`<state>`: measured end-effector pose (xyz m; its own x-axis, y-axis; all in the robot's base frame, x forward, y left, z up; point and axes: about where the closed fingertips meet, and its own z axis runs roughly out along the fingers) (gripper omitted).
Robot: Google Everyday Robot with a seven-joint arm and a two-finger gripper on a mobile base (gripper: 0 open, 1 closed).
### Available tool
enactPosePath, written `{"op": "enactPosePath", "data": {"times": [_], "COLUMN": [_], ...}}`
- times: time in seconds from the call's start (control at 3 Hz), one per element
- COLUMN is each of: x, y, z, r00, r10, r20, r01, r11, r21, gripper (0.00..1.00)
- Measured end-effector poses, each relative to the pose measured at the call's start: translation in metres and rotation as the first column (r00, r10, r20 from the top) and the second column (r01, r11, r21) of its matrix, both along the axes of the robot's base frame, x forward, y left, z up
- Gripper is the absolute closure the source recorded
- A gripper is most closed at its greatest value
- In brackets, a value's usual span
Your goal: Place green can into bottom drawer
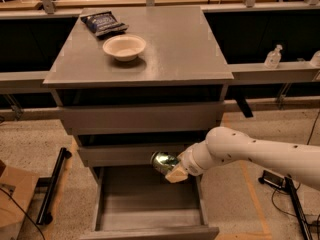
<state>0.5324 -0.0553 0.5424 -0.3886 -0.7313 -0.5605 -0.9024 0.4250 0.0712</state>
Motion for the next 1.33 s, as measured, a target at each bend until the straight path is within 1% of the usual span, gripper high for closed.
{"op": "enactPosePath", "data": {"times": [0.33,0.67,1.0,1.33], "x": [0.011,0.021,0.021,0.023], "y": [-0.003,-0.009,-0.009,-0.007], "z": [-0.054,-0.109,-0.119,-0.131], "r00": [0.9988,0.9934,0.9923,0.9938], "r10": [-0.043,-0.114,-0.124,-0.110], "r20": [0.025,0.015,0.010,-0.013], "r01": [0.044,0.114,0.124,0.110], "r11": [0.999,0.993,0.992,0.994], "r21": [-0.020,-0.024,-0.020,-0.026], "gripper": [1.00,1.00,1.00,1.00]}}
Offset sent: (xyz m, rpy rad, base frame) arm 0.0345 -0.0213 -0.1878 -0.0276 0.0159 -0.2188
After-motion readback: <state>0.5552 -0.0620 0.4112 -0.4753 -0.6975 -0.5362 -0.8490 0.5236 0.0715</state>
